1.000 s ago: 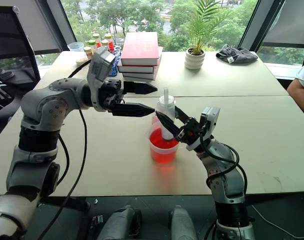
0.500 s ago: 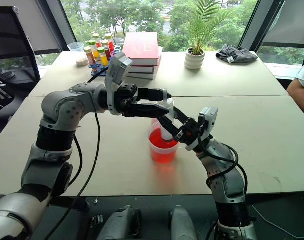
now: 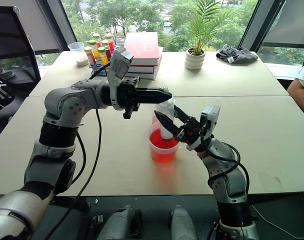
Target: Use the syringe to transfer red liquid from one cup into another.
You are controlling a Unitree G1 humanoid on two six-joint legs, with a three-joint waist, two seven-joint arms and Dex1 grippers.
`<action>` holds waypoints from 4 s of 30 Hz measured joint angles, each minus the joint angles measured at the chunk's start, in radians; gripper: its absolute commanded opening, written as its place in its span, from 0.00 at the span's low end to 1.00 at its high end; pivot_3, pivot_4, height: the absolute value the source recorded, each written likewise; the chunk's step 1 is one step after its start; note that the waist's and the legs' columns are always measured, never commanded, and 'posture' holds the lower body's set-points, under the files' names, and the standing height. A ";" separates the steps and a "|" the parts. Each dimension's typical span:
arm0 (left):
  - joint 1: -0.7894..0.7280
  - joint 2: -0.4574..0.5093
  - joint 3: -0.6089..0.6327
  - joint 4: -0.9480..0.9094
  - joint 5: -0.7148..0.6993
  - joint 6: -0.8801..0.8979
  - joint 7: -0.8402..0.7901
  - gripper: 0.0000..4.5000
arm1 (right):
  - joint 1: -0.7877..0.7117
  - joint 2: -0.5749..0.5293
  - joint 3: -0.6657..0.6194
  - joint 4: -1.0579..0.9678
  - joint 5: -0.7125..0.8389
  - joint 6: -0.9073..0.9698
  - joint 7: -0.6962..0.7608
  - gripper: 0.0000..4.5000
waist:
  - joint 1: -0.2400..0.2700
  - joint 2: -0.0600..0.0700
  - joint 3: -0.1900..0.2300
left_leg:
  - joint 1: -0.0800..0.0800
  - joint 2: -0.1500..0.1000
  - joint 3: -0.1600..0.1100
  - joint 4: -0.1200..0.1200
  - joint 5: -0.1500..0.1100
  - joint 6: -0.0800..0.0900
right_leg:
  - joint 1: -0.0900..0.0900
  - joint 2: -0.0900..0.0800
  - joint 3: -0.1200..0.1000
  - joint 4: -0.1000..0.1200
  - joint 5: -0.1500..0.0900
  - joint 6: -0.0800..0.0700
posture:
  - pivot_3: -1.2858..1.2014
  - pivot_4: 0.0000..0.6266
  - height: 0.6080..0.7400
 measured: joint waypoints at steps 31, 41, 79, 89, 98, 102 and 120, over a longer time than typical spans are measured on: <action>-0.081 0.063 0.050 0.100 0.044 -0.116 -0.061 0.86 | -0.062 -0.038 0.006 0.026 0.022 0.047 -0.005 0.31 | -0.001 0.000 0.000 | 0.000 0.000 0.000 0.000 0.000 0.000 | 0.000 0.000 0.000 0.000 0.000 0.000 | 0.52 0.24 1.00; -0.024 0.134 0.049 0.085 0.068 -0.121 -0.064 0.98 | -0.118 -0.052 -0.022 -0.051 0.096 0.135 -0.063 0.31 | -0.001 0.000 0.000 | 0.000 0.000 0.000 0.000 0.000 0.000 | 0.000 0.000 0.000 0.000 0.000 0.000 | 0.52 0.24 1.00; -0.184 0.008 0.067 0.348 0.169 -0.295 -0.041 0.98 | -0.485 0.085 -0.069 0.699 -0.119 -0.274 0.104 0.31 | -0.005 0.001 0.001 | -0.001 0.000 0.001 -0.001 0.000 0.000 | -0.002 0.000 0.000 0.000 0.000 0.000 | 0.52 0.24 1.00; -0.194 -0.042 0.082 0.394 0.193 -0.315 -0.014 0.05 | -0.485 0.083 -0.064 0.699 -0.131 -0.277 0.130 0.31 | -0.005 0.001 0.001 | -0.001 0.000 0.001 -0.001 0.000 0.000 | -0.002 0.000 0.000 0.001 0.000 0.000 | 0.52 0.24 1.00; -0.199 -0.051 0.072 0.427 0.245 -0.366 -0.027 0.01 | -0.476 0.078 -0.073 0.693 -0.138 -0.257 0.119 0.31 | -0.004 0.001 0.001 | -0.001 0.000 0.001 -0.001 0.000 0.000 | -0.002 -0.001 0.000 0.000 0.000 0.000 | 0.52 0.24 1.00; -0.184 -0.059 0.067 0.427 0.259 -0.389 -0.030 0.01 | -0.462 0.070 -0.073 0.665 -0.138 -0.224 0.114 0.31 | -0.003 0.001 0.001 | -0.001 0.000 0.001 -0.001 0.000 0.000 | -0.002 -0.001 0.000 0.000 0.000 0.000 | 0.52 0.24 1.00; -0.081 -0.056 0.068 0.314 0.262 -0.386 -0.001 0.01 | -0.460 0.043 -0.074 0.539 -0.127 -0.061 0.085 0.31 | -0.002 0.001 0.001 | -0.001 0.000 0.001 -0.001 0.000 0.000 | -0.002 -0.001 0.000 0.001 0.000 0.000 | 0.52 0.24 1.00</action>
